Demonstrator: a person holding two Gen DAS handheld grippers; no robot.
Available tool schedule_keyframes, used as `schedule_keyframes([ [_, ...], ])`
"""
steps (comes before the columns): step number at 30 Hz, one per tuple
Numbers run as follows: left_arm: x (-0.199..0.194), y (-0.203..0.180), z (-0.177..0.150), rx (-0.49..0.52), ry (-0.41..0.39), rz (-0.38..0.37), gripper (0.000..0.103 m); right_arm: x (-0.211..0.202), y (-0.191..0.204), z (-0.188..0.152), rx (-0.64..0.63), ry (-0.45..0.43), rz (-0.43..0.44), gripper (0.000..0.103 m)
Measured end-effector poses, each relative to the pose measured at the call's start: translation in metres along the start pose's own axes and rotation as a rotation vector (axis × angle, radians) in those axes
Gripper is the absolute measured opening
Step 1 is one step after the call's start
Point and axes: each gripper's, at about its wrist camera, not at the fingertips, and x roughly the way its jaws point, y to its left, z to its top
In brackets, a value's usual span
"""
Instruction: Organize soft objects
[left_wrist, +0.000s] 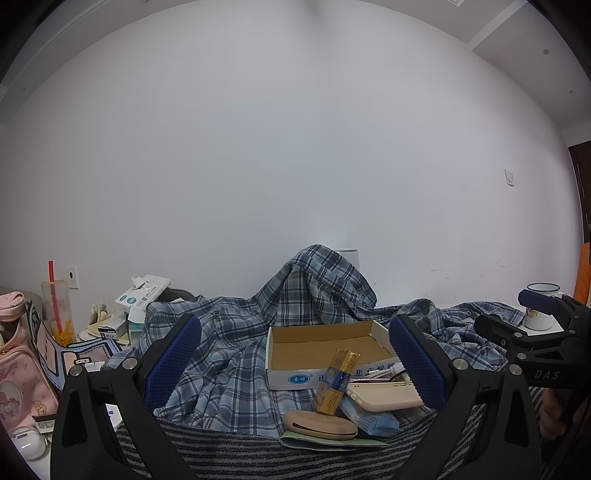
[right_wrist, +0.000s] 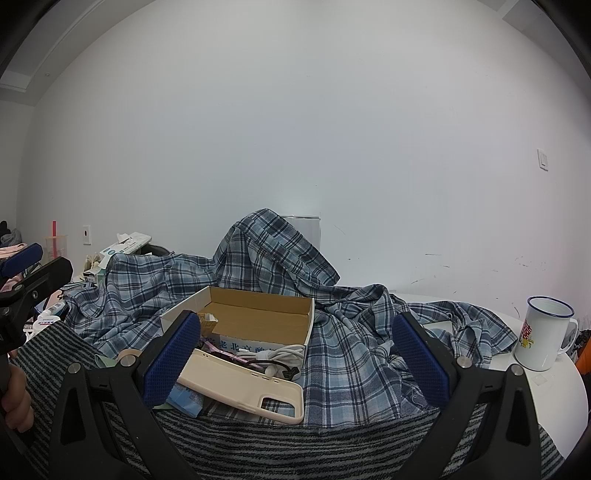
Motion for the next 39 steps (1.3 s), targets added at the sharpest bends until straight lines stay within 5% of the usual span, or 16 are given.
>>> schedule_keyframes([
  [39, 0.003, 0.0013, 0.0009, -0.01, 0.016, -0.002, 0.103, 0.0009, 0.0011, -0.0004, -0.004, 0.004, -0.001, 0.103],
])
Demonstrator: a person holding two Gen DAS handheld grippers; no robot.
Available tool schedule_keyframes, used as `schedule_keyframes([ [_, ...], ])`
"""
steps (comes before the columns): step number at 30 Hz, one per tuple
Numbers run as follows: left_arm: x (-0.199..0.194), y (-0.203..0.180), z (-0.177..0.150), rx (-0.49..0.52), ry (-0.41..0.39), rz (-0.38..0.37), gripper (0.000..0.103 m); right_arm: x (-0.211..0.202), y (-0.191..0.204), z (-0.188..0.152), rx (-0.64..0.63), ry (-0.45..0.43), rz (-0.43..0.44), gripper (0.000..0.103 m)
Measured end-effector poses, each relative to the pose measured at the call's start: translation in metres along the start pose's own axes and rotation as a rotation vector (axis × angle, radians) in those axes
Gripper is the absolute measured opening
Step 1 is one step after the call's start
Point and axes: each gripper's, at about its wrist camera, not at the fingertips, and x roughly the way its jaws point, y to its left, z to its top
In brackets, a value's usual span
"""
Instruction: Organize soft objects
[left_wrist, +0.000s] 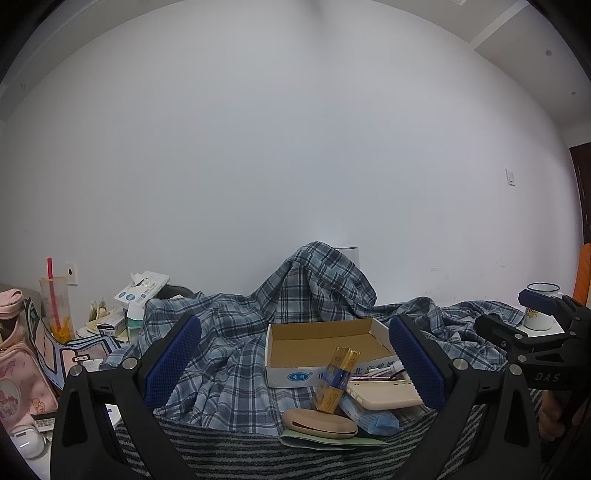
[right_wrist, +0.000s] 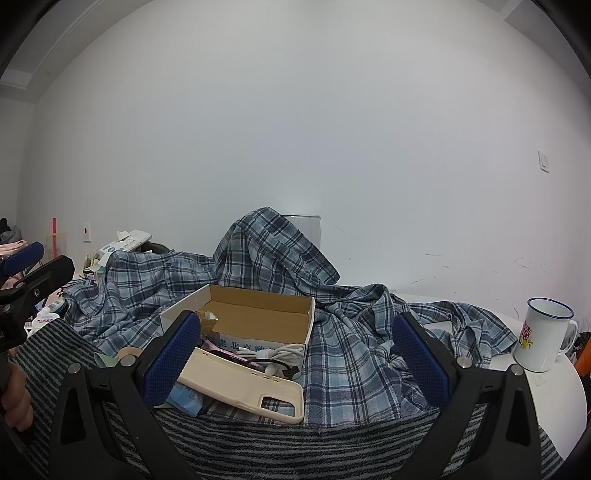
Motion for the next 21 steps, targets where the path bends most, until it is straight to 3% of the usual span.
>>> schedule_keyframes([
  [17, 0.0028, -0.0021, -0.0012, -0.005, 0.009, 0.0, 0.103, 0.0012, 0.0002, -0.0014, -0.002, 0.007, -0.001, 0.103],
  [21, -0.0013, -0.0017, -0.0009, -0.01, -0.025, 0.001, 0.103, 0.001, -0.0004, -0.0013, -0.002, 0.009, -0.001, 0.103],
])
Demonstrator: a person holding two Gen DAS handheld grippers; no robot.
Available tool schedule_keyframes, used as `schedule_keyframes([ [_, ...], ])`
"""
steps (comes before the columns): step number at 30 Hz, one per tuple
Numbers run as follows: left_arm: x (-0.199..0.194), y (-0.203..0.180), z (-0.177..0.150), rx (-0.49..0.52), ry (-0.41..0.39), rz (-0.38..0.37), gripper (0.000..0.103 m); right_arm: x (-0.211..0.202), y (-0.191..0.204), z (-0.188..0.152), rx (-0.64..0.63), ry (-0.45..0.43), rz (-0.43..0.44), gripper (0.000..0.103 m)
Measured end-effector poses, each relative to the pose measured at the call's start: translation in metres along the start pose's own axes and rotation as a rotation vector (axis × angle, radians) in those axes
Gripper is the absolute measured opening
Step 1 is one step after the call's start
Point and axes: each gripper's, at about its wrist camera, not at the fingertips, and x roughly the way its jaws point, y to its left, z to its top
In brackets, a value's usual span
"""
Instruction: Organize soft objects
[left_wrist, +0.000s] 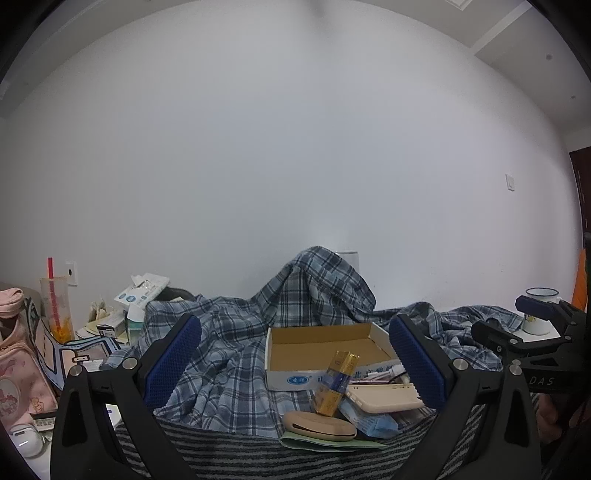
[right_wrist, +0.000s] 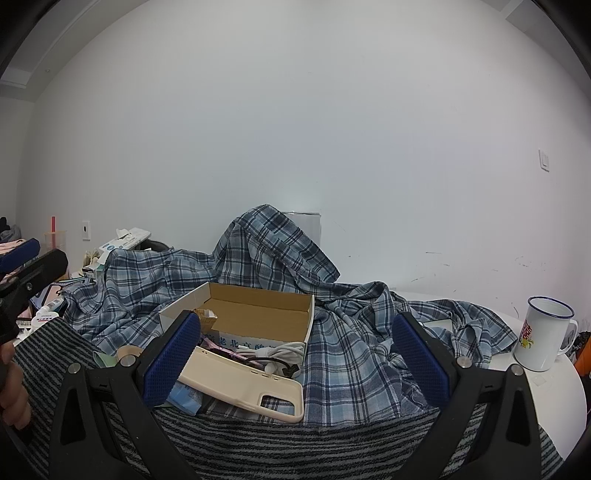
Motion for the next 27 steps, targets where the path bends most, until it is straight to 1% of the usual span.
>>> schedule_keyframes([
  [8, -0.001, 0.0, 0.0, 0.02, 0.016, 0.003, 0.103, 0.0, 0.001, 0.0, -0.001, 0.0, -0.001, 0.103],
  [14, -0.003, -0.004, 0.002, 0.043, 0.007, 0.011, 0.103, 0.0, 0.001, 0.001, 0.0, 0.001, -0.002, 0.103],
  [18, -0.007, -0.001, 0.002, 0.032, -0.004, 0.014, 0.103, 0.0, 0.002, 0.001, -0.002, 0.0, -0.005, 0.103],
  [21, -0.006, 0.004, 0.004, 0.009, -0.008, 0.018, 0.103, 0.0, 0.007, 0.001, -0.034, 0.001, -0.034, 0.103],
  [22, -0.005, 0.006, 0.005, 0.004, -0.006, 0.03, 0.103, 0.0, 0.009, 0.001, -0.045, 0.002, -0.035, 0.103],
  [25, -0.002, 0.008, 0.007, -0.001, 0.012, 0.042, 0.103, 0.002, 0.011, 0.0, -0.057, 0.012, -0.038, 0.103],
  [27, 0.003, 0.007, 0.009, 0.025, 0.068, 0.017, 0.103, 0.0, 0.009, 0.001, -0.045, 0.008, -0.038, 0.103],
])
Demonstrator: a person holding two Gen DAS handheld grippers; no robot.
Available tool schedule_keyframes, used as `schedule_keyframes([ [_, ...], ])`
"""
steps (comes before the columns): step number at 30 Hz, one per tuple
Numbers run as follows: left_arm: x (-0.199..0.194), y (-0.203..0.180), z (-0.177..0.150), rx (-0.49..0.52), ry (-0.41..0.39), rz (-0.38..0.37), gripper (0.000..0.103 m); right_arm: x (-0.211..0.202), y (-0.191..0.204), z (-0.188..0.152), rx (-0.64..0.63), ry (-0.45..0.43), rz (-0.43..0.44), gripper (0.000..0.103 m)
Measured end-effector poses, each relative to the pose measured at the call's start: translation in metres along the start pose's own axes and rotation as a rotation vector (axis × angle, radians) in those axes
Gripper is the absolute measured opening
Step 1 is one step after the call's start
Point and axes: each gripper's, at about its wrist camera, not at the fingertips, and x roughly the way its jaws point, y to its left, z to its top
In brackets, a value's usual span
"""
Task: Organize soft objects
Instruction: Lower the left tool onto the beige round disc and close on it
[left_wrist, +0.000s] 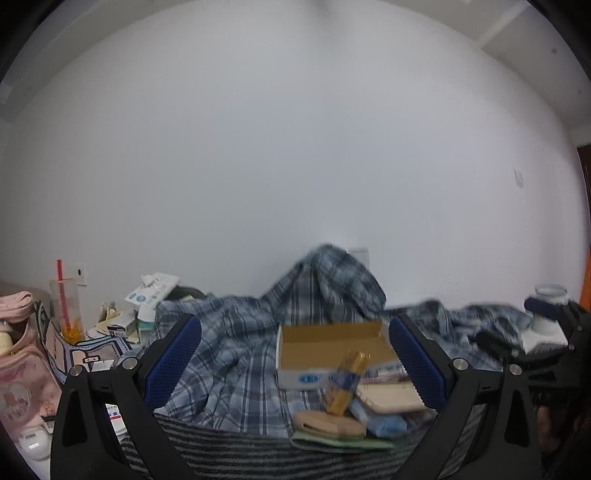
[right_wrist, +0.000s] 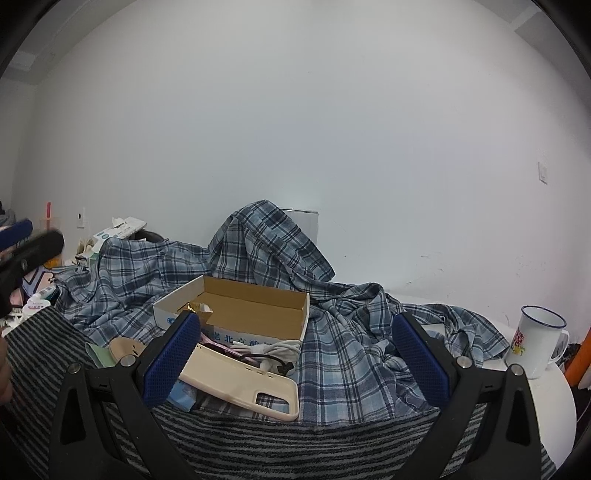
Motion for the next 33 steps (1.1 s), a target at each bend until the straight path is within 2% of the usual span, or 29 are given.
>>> schedule_keyframes([
  [2, 0.004, -0.002, 0.0, 0.018, 0.047, -0.029, 0.103, -0.002, -0.002, 0.001, 0.017, -0.01, -0.002, 0.103],
  [5, 0.016, -0.009, -0.003, 0.056, 0.203, -0.037, 0.103, -0.005, -0.009, 0.003, 0.055, -0.018, 0.006, 0.103],
  [9, 0.032, -0.016, -0.013, 0.048, 0.385, -0.148, 0.103, 0.002, -0.015, 0.005, 0.097, 0.026, 0.02, 0.103],
  [12, 0.046, -0.022, -0.02, 0.056, 0.478, -0.177, 0.103, 0.009, -0.016, 0.006, 0.107, 0.078, 0.023, 0.103],
  [17, 0.069, -0.024, -0.035, 0.065, 0.624, -0.208, 0.103, 0.016, -0.015, 0.01, 0.089, 0.12, -0.02, 0.103],
  [22, 0.084, 0.0, -0.043, -0.049, 0.719, -0.254, 0.101, 0.021, -0.02, 0.007, 0.112, 0.152, -0.002, 0.103],
  [24, 0.087, 0.005, -0.045, -0.051, 0.737, -0.247, 0.093, 0.022, -0.02, 0.005, 0.112, 0.159, 0.006, 0.103],
  [26, 0.091, 0.008, -0.047, -0.049, 0.758, -0.25, 0.09, 0.024, -0.019, 0.005, 0.111, 0.165, 0.011, 0.103],
  [28, 0.096, 0.011, -0.052, -0.078, 0.784, -0.259, 0.082, 0.025, -0.018, 0.005, 0.109, 0.169, 0.014, 0.103],
  [30, 0.103, 0.015, -0.055, -0.124, 0.81, -0.277, 0.062, 0.025, -0.017, 0.005, 0.107, 0.17, 0.016, 0.103],
  [33, 0.103, 0.018, -0.055, -0.149, 0.816, -0.286, 0.043, 0.025, -0.016, 0.004, 0.098, 0.173, 0.009, 0.103],
])
